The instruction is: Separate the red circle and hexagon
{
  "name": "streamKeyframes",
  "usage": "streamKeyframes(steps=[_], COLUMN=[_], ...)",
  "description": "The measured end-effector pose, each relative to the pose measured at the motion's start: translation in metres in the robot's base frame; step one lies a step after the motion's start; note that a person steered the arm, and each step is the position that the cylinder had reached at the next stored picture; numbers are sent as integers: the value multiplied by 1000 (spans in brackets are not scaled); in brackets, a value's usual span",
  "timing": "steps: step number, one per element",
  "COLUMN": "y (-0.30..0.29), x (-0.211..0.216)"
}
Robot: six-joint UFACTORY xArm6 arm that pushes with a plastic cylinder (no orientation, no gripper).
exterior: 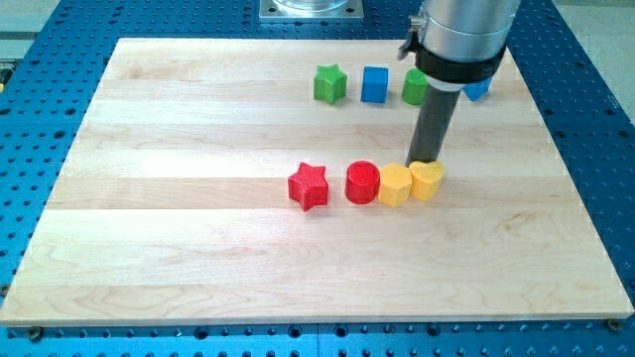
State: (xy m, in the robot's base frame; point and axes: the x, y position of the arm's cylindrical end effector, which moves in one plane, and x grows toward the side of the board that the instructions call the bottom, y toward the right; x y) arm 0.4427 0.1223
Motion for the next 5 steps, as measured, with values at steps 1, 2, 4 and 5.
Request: streamKeyframes(steps=[1, 2, 4, 5], y=[-12, -60, -36, -66], x=[-24, -17, 12, 25])
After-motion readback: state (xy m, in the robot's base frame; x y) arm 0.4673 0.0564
